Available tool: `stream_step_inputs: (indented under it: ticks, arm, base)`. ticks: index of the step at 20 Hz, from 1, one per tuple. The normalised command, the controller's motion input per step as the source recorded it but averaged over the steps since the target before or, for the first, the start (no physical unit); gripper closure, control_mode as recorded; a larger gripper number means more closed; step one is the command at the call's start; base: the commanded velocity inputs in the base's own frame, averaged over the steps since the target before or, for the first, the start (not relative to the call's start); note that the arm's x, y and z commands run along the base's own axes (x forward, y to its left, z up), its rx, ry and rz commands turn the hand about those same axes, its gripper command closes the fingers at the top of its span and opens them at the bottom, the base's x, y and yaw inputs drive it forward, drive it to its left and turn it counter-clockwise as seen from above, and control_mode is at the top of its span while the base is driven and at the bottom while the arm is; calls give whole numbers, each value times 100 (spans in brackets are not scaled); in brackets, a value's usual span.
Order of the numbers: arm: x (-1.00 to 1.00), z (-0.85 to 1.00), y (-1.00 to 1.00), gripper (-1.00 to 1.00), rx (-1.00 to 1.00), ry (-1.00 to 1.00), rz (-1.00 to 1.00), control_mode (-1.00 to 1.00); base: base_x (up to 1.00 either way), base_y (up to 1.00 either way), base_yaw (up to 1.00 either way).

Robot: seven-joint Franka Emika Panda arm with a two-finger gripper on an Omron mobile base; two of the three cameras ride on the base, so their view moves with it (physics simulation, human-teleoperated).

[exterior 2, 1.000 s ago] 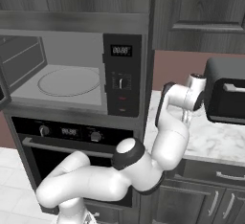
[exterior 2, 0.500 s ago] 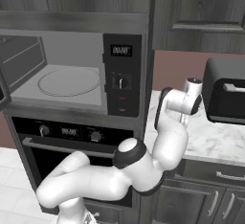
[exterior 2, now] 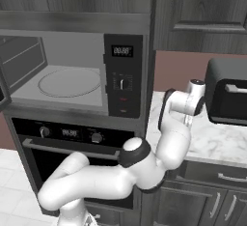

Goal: Place the sponge inside the microwave to prepare for sanitizing.

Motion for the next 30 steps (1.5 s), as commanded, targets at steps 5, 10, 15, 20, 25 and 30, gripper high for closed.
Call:
stream_step_inputs:
  ticks: [5,10,15,20,25,30]
  arm:
    - [0,-9,-7,-100,0,5,0,-100]
    - [0,-16,0,-100,0,0,0,-100]
    - [0,-26,1,-100,0,0,0,-100]
    - [0,-20,6,-100,0,0,0,-100]
    - [0,-21,6,-100,1,0,0,-100]
    - [0,-10,0,-100,0,0,-1,-100]
  base:
    - [0,0,0]
    - [0,0,0]
    - [0,0,0]
    - [0,0,0]
    - [0,0,0]
    - [0,0,0]
